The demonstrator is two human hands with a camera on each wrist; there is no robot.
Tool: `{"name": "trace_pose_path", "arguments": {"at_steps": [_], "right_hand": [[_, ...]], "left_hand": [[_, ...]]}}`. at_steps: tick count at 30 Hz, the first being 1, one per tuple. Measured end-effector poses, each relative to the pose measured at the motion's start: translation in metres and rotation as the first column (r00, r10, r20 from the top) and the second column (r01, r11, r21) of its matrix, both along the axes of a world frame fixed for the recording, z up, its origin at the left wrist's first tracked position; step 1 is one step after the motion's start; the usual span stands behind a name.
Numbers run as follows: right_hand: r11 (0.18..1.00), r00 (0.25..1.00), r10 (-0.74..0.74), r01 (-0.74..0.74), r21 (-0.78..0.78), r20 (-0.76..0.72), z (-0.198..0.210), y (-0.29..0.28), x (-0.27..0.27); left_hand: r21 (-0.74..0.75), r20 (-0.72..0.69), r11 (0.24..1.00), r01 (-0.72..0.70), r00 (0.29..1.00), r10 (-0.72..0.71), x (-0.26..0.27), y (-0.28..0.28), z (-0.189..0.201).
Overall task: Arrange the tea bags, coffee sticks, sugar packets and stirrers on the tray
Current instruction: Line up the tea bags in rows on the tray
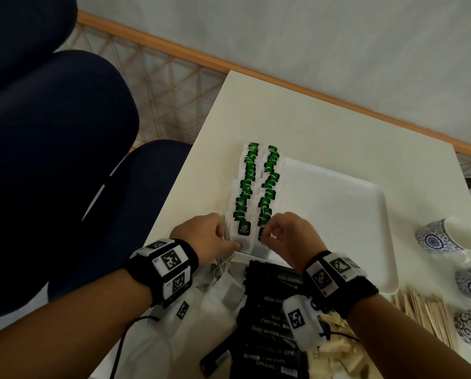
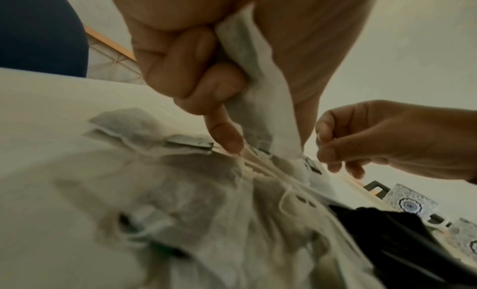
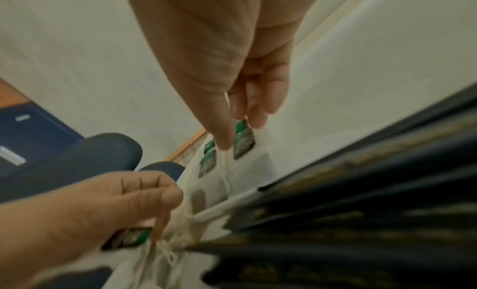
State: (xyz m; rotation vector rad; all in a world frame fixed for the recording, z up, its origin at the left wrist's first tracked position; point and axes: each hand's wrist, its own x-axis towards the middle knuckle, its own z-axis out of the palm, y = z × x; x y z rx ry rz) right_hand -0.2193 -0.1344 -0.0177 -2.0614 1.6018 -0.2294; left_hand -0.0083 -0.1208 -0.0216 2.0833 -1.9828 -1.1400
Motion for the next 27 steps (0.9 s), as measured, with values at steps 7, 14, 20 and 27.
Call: {"name": "trace_pose_path", "arguments": {"at_steps": [7,14,20,27], "right_hand": [[0.992,0.999,0.006,-0.001,0.130,-0.042,-0.014,0.005,0.005],[0.986,0.993,-0.106,0.112,0.121,-0.049,-0.015,0.002,0.006],[0.933,0.953,-0.295,0.302,0.196,-0.065,-0.013,-0.002,0.001],[0.914,0.968,-0.248,0.250,0.320,-0.047,-0.010,-0.014,0.003]], "left_hand": [[-0.026,0.114,0.996,0.088,0.990,-0.084,-0.016,-0.007,0.003],[-0.045,0.116,0.997,0.056,0.992,-0.050,-0.013,-0.015,0.004],[-0.045,0.102,0.999,-0.001,0.995,0.006,-0.012,-0.025,0.002],[-0.046,0.083,0.998,0.044,0.996,-0.040,-0.017,-0.032,0.004]]}}
